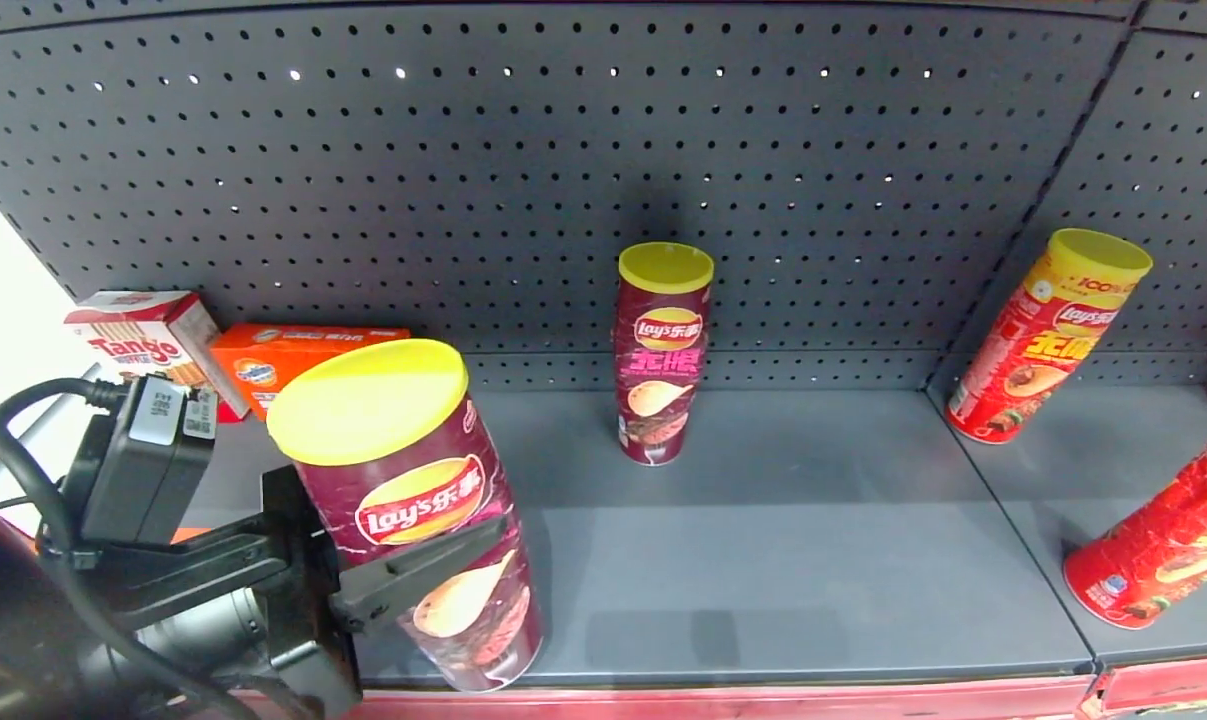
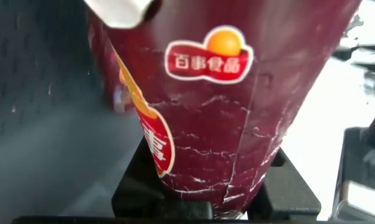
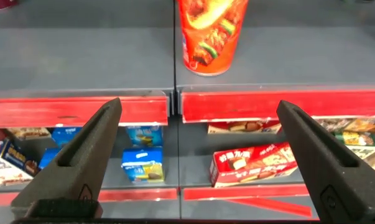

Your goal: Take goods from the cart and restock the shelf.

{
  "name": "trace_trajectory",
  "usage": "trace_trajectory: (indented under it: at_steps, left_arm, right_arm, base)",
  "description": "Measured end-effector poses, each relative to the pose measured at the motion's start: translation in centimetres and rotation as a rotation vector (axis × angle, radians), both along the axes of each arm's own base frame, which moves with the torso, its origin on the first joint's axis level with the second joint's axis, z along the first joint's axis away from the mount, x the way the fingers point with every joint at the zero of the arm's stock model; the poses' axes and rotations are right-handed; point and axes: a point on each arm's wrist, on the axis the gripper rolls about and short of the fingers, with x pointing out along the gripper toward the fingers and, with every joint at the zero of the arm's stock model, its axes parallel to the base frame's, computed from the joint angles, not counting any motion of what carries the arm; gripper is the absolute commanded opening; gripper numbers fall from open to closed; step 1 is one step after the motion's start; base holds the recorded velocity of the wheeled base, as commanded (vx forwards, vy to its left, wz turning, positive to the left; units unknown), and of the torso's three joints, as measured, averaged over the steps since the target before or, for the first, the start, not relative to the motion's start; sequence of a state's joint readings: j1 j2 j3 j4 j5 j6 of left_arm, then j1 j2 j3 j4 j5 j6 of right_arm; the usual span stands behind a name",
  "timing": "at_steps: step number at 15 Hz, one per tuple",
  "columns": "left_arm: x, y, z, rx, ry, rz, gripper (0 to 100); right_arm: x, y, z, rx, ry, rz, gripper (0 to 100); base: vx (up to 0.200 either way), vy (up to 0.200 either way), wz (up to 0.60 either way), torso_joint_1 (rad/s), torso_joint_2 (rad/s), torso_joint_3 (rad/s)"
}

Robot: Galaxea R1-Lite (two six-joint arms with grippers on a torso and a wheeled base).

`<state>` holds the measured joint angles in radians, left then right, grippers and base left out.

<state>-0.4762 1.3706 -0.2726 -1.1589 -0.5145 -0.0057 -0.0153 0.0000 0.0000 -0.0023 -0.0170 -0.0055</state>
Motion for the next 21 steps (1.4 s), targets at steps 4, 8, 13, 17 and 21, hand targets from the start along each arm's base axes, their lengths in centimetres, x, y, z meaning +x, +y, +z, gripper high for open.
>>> trace_trajectory:
  at_steps: [4, 8, 13, 17, 21]
  left_arm:
    - [-1.0, 1.0, -0.6, -0.014, 0.039, 0.032, 0]
    - [-1.8, 1.5, -0.7, -0.022, 0.043, 0.031, 0]
    - [-1.3, 1.2, -0.2, -0.030, 0.024, 0.028, 0]
    - [-1.3, 1.2, -0.3, -0.029, 0.029, 0.030, 0]
    - [-1.3, 1.3, -0.3, -0.030, 0.029, 0.034, 0]
  right_arm:
    - [0.0, 0.0, 0.0, -0.002, 0.002, 0.002, 100]
    - [-0.2, 0.0, 0.8, 0.011, -0.025, 0.026, 100]
    - [0.0, -0.1, 9.0, 0.013, -0.061, 0.191, 100]
    - [1.9, 0.3, 13.0, -0.051, 0.025, 0.430, 100]
    - [4.7, 1.5, 14.0, -0.060, 0.090, 0.619, 100]
  base:
    - [0.000, 0.000, 0.00, 0.000, 0.00, 0.000]
    - [0.000, 0.000, 0.00, 0.000, 0.00, 0.000]
    - [0.000, 0.000, 0.00, 0.000, 0.00, 0.000]
    - [0.000, 0.000, 0.00, 0.000, 0.00, 0.000]
    - [0.000, 0.000, 0.00, 0.000, 0.00, 0.000]
